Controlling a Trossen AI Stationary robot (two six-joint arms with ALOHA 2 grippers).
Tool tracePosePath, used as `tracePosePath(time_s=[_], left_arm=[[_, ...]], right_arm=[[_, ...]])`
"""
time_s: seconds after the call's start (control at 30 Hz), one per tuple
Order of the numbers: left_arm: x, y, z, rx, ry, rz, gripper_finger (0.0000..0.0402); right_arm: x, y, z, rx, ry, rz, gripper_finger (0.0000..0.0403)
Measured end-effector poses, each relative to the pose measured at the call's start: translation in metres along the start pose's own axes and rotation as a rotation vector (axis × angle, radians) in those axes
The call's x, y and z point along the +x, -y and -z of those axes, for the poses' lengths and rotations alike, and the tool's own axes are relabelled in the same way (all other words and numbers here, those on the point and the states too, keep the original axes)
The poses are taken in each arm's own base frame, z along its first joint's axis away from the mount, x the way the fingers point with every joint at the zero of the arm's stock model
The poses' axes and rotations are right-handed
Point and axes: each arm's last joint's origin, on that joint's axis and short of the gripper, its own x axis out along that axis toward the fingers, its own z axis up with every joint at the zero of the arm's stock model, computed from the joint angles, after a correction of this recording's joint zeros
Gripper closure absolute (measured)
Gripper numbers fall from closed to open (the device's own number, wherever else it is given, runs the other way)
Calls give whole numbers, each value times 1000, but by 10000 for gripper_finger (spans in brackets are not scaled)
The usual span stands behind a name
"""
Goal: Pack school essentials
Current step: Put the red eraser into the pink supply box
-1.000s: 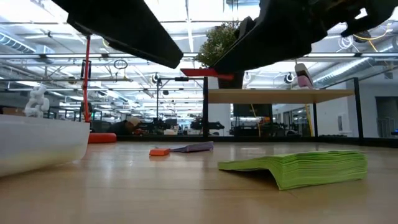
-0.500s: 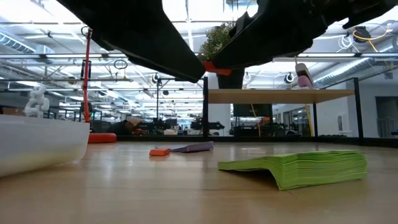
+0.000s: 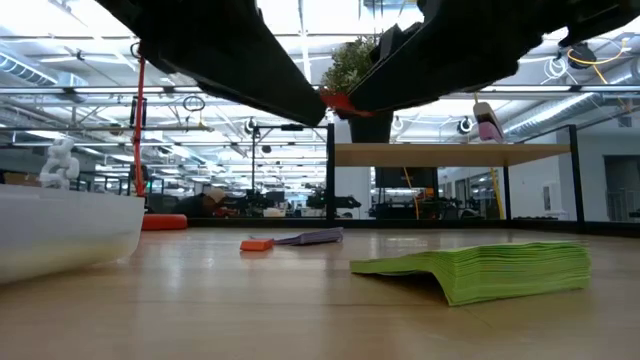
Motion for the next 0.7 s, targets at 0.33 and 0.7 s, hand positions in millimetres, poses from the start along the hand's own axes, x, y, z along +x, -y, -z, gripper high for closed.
tracePosePath(time_s=[0.33, 0.7], left_arm=[[-20, 14, 10, -79, -114, 93, 323], [-76, 27, 28, -375, -363, 100, 322]], right_arm=[[-45, 7, -16, -2, -64, -1, 145], [-67, 6, 27, 39, -95, -26, 149]])
